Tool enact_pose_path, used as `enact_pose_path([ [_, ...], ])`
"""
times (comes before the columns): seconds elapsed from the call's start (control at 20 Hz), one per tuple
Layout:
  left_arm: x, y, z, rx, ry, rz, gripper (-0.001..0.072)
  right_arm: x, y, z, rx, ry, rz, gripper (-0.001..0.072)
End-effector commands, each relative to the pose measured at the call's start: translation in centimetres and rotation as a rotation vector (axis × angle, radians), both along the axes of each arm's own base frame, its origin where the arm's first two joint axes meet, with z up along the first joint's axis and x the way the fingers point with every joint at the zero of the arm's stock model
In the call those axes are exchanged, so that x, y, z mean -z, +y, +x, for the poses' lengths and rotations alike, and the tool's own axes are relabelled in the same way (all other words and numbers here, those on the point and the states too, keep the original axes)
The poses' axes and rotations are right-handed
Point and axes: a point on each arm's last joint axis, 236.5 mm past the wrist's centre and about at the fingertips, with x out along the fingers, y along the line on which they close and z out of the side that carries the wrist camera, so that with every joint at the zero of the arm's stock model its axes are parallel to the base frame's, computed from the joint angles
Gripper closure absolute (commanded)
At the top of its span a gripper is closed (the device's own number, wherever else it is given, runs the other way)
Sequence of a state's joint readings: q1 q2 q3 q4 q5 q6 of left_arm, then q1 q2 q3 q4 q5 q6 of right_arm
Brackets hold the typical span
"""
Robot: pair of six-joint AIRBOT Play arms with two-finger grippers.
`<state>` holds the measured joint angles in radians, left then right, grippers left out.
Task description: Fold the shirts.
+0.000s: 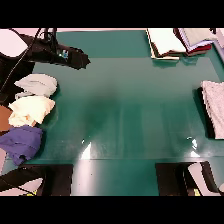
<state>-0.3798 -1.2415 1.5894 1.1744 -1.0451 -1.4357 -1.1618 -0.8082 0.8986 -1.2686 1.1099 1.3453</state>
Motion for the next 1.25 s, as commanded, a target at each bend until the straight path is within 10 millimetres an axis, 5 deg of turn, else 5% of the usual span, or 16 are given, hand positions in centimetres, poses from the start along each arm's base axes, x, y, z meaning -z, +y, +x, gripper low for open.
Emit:
enact_pose_path([
  [0.0,0.1,0.0,0.0,0.004,0.0,0.004,0.0686,-4.4,-0.2,1.2,0.007,-0.113,-0.028,0.0173],
  [0.1,0.0,0.0,-0.1,0.004,0.0,0.003,0.0686,-8.3,2.2,5.7,-0.107,-0.247,-0.037,0.0175],
  [0.2,0.0,0.0,0.0,0.003,-0.002,0.001,0.0686,-11.3,8.0,10.9,-0.307,-0.355,-0.001,0.0176],
  [0.3,0.1,0.0,-0.1,0.004,0.002,0.004,0.0686,-12.2,15.0,14.5,-0.522,-0.396,0.053,0.0176],
  [0.55,0.0,0.0,0.0,0.003,0.001,0.003,0.0686,-10.9,30.7,17.0,-0.954,-0.399,0.139,0.0179],
  [0.7,-0.8,-0.1,0.8,-0.015,-0.04,-0.021,0.0686,-9.8,37.3,16.5,-1.131,-0.378,0.19,0.037],
  [0.85,-1.7,-0.1,1.5,-0.032,-0.079,-0.044,0.0686,-8.3,41.5,15.7,-1.243,-0.333,0.236,0.0697],
  [1.0,-2.5,-0.1,2.1,-0.048,-0.113,-0.064,0.0686,-7.1,43.4,15.4,-1.291,-0.295,0.266,0.0697],
  [1.2,-2.7,-0.1,2.2,-0.051,-0.121,-0.07,0.0686,-7.0,43.5,15.4,-1.292,-0.292,0.27,0.0697],
])
